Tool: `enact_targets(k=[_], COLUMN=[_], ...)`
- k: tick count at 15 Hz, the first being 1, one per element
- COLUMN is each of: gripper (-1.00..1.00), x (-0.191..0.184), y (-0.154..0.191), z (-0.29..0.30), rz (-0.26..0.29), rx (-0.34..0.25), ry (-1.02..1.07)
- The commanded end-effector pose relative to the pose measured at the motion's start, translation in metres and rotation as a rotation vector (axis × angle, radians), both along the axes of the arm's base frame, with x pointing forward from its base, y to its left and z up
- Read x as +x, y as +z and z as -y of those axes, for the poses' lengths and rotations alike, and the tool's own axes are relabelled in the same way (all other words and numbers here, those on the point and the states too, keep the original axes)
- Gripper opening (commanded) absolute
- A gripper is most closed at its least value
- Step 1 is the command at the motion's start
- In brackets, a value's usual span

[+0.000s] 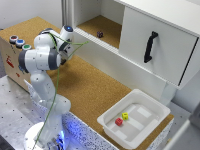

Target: Grasp the handle of the drawer and open it

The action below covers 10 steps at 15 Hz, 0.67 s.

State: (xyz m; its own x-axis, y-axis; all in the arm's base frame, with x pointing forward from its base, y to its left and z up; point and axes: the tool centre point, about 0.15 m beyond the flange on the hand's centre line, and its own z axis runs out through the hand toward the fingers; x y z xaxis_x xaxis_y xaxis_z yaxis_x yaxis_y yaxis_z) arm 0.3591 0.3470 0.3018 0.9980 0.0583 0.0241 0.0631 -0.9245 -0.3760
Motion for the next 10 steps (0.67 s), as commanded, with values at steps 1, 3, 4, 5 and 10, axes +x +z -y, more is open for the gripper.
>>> enact_targets(k=[1,3,4,5,10], gripper=[-1.0,-1.0,-1.0,-1.0,-1.0], x=[-0.002,-0.004,-0.005,-0.005,-0.002], y=[-0.008,-0.008,-0.009,-0.01,-0.015], z=[0.03,0.038,0.044,0.049,0.077], rz=[-0.026,-0.024,-0.025,-0.028,-0.028], rx=[0.034,0.026,0.022,0.02,0.017], ry=[0.014,0.017,0.013,0.008,0.005])
